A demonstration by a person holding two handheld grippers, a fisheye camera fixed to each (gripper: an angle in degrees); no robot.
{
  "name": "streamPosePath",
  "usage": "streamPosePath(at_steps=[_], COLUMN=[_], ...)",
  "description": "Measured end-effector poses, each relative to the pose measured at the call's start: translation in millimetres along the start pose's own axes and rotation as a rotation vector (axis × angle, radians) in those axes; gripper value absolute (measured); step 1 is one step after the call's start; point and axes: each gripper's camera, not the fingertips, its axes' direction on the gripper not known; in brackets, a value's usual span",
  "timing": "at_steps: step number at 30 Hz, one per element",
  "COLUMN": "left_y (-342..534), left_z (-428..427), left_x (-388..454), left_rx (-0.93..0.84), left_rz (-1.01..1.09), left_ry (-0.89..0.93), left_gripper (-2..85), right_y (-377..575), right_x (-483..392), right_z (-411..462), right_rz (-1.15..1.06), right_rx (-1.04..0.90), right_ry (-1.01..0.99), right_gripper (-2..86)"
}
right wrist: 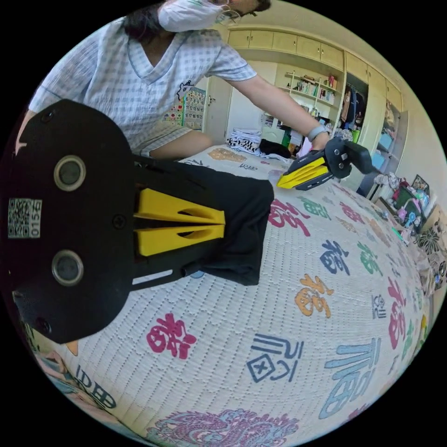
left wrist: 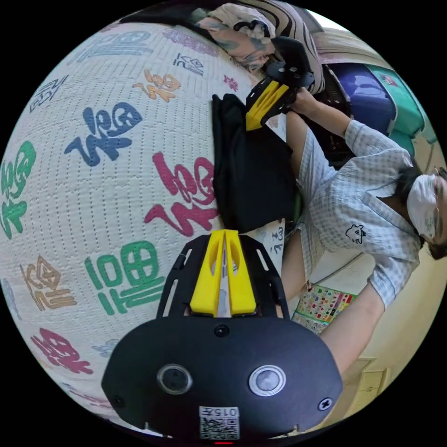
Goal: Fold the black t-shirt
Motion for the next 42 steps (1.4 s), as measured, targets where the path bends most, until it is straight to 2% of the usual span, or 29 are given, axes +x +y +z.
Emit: streamPosePath(at_steps=[2,4,5,7,9,10,12,13,14,16,17,22,27,30,34,42], left_y=[19.3,31.6,38.9,52.9,82.3,104.8,142.8,167.4,189.8,215.6,224.0,208.6,186.3,190.3,195.9,190.1], left_z=[-4.6,3.9,18.2,41.0,46.2,49.8,58.6,68.7,81.7,107.1,124.8,161.5,158.2,154.0,140.2,181.9], left_x=[26.4,42.6,42.1,33.8,33.3,39.1,55.3,68.1,78.7,90.3,96.3,99.0,97.2,109.3,160.3,296.9], left_rx=[0.202,0.350,0.378,0.379,0.545,0.626,0.769,0.895,1.032,1.206,1.270,1.367,1.263,1.236,1.227,1.133], left_rz=[0.063,0.081,-0.014,-0.144,-0.238,-0.314,-0.434,-0.465,-0.489,-0.581,-0.627,-0.618,-0.531,-0.482,-0.340,-0.090], left_ry=[0.049,0.020,-0.050,-0.074,-0.026,-0.051,-0.101,-0.085,-0.034,0.007,0.006,0.115,0.143,0.134,-0.033,-0.348], left_gripper=[-0.6,-0.6,-0.6,-0.6,-0.5,-0.3,0.5,1.6,6.1,9.7,11.0,12.9,7.0,5.5,5.4,6.0], right_y=[6.0,5.5,3.4,-4.3,3.1,15.5,36.1,45.4,48.6,55.2,55.8,44.5,21.7,25.4,51.2,143.6], right_x=[-7.3,-12.2,-11.7,-3.4,5.8,8.2,9.6,14.1,18.1,42.1,47.3,59.0,45.8,20.8,-26.1,-139.8], right_z=[-14.2,-22.6,-20.8,-4.8,-16.2,-34.3,-60.0,-68.7,-70.3,-63.7,-59.7,-34.0,-10.7,-26.2,-65.0,-77.9], right_rz=[-0.047,-0.083,-0.079,-0.064,-0.020,-0.006,-0.023,-0.045,-0.056,-0.012,0.003,-0.007,-0.046,-0.099,-0.217,-0.476], right_rx=[0.078,0.146,0.136,0.014,0.104,0.226,0.340,0.335,0.313,0.213,0.192,0.131,-0.018,0.015,0.126,0.126], right_ry=[-0.024,-0.026,-0.003,0.178,0.089,0.054,0.043,0.021,-0.005,-0.137,-0.165,-0.352,-0.495,-0.353,-0.255,-0.056], right_gripper=[-0.7,-0.6,-0.6,-0.5,-0.4,-0.2,0.4,1.4,1.9,8.9,9.6,9.5,5.6,4.4,3.8,3.9])
